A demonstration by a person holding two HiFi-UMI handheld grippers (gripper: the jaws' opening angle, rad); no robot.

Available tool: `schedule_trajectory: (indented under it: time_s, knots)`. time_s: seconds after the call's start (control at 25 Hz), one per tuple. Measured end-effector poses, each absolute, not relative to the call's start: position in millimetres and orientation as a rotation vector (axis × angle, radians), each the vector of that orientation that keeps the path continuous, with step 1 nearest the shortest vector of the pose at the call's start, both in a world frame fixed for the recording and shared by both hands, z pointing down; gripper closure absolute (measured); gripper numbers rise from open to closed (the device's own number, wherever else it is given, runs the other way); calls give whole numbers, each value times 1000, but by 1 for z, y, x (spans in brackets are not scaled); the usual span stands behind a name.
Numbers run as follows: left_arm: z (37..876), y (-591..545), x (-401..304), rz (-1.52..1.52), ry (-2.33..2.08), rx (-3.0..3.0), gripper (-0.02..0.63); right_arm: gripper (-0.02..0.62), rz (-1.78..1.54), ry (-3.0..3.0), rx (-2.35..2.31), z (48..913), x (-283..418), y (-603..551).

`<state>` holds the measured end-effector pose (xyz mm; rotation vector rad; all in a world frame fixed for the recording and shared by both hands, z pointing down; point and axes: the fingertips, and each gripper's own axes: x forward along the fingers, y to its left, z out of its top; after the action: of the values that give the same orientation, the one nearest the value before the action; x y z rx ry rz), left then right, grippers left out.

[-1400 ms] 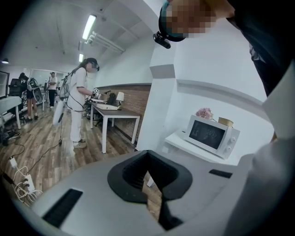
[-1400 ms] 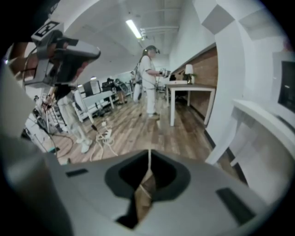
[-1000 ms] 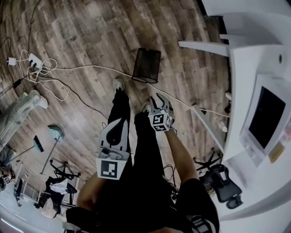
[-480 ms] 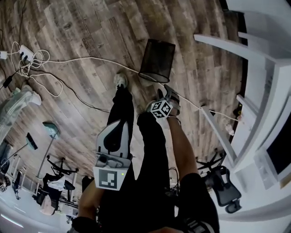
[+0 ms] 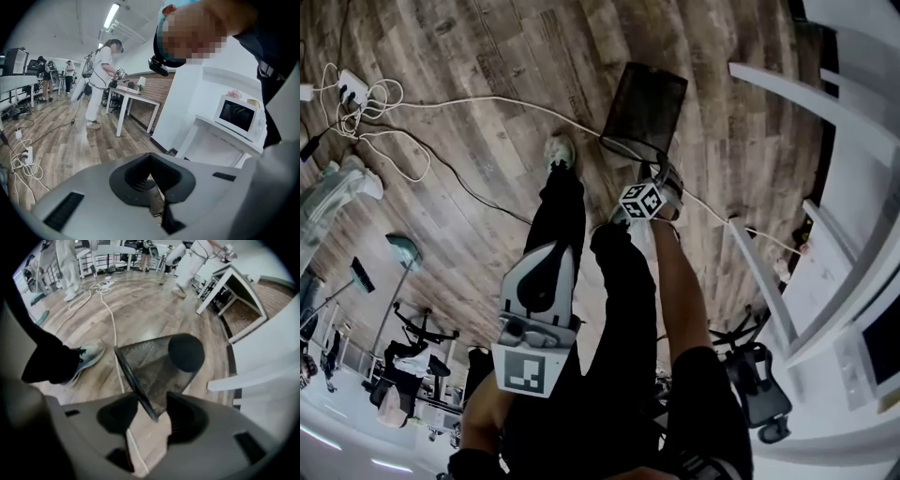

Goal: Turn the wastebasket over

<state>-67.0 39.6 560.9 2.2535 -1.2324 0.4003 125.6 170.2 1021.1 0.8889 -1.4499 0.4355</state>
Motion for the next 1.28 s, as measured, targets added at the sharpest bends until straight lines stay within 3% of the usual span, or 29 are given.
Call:
schedule_trajectory:
  time_s: [0.08,0.52,1.28]
  knots:
    - [559,38,-69,391,-1239,2256,574,437,458,-1445,863,1023,121,173]
    - [553,34,-84,382,-1260,2222,574,529,534,-1462,903,994,125,149]
    - [552,37,-87,404,-1212,2178,574,546,848,-1474,1121,935,168,74]
